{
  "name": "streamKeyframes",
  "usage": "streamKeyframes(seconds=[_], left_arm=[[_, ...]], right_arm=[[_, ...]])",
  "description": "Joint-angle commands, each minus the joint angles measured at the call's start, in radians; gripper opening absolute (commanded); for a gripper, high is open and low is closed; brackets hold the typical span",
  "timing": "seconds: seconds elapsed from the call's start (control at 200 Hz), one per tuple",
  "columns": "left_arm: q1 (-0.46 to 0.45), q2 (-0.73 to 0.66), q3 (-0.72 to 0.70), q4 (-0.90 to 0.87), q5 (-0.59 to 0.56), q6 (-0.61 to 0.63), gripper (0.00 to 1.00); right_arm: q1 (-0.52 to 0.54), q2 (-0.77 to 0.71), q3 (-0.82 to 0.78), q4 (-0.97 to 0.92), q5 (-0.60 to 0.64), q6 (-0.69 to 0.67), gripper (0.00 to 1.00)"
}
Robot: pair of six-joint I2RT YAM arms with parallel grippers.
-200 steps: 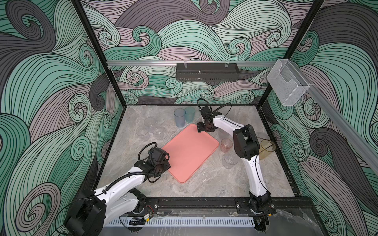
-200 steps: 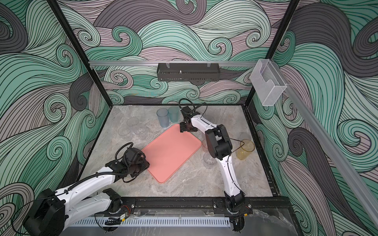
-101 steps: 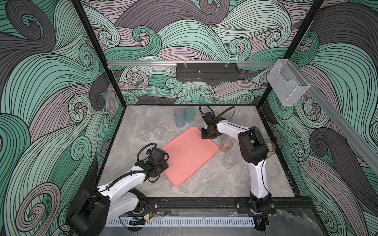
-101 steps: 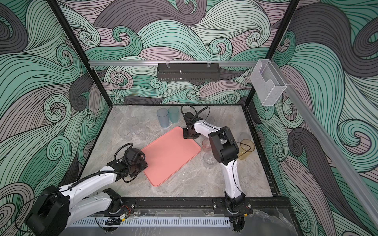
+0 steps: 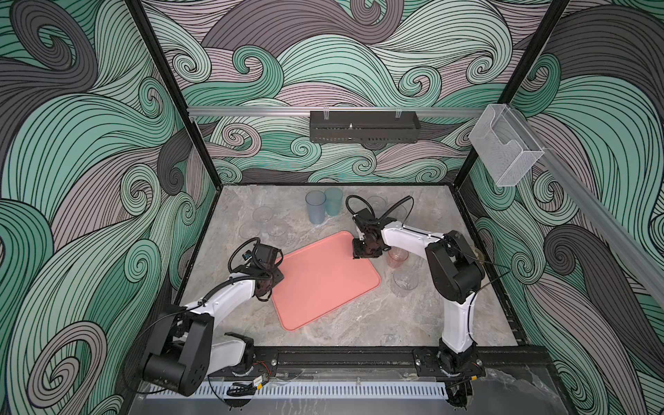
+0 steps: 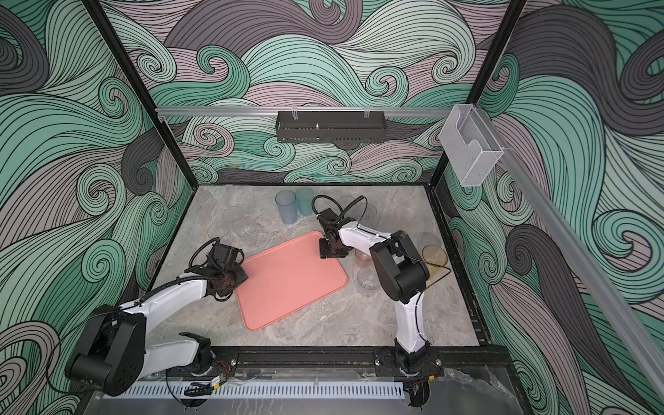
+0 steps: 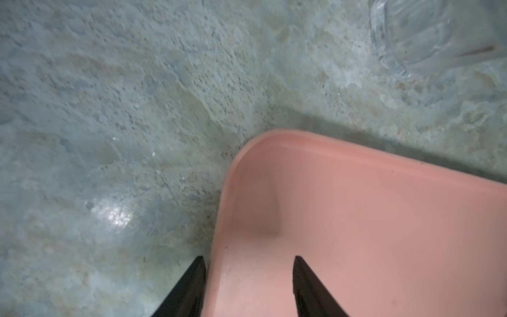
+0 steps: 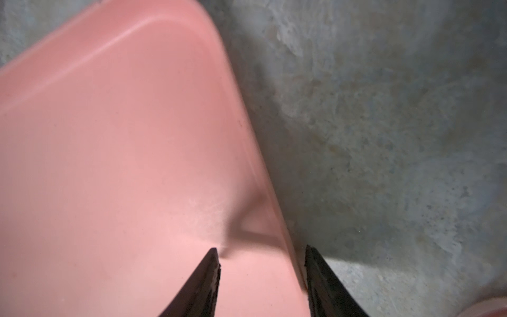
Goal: Place the glasses into the tray
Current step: Rotate the tray at the center of the table.
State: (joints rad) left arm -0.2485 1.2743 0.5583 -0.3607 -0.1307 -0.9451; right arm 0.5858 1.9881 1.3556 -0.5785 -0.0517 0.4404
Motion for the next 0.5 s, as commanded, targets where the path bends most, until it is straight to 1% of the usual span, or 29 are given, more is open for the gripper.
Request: streamKeyframes(seconds=[0.0, 0.145, 0.16, 0.2, 0.335, 0.496], left_arm=[[0.016, 0.047, 0.074, 0.023, 0.02, 0.037, 0.54], [0.023, 0.141, 0.185, -0.003, 0.08, 0.078, 0.54], [0.023, 0.174, 0.195, -0.001, 0.087, 0.084, 0.54], [0.023, 0.208, 0.217, 0.005, 0.096, 0.094, 0.55], [0.023, 0.286, 0.257, 0.04, 0.132, 0.109, 0.55], [0.022, 0.335, 0.299, 0.065, 0.169, 0.132, 0.55]], right_arm=[[0.033, -0.052, -0.031, -0.018, -0.019, 0.026, 0.52], [0.036, -0.085, -0.079, -0.012, 0.002, 0.033, 0.53], [0.036, -0.088, -0.083, -0.015, 0.002, 0.032, 0.54], [0.037, -0.094, -0.092, -0.019, 0.005, 0.028, 0.54], [0.04, -0.124, -0.13, -0.027, 0.026, 0.02, 0.56], [0.051, -0.144, -0.15, -0.04, 0.049, 0.006, 0.57]])
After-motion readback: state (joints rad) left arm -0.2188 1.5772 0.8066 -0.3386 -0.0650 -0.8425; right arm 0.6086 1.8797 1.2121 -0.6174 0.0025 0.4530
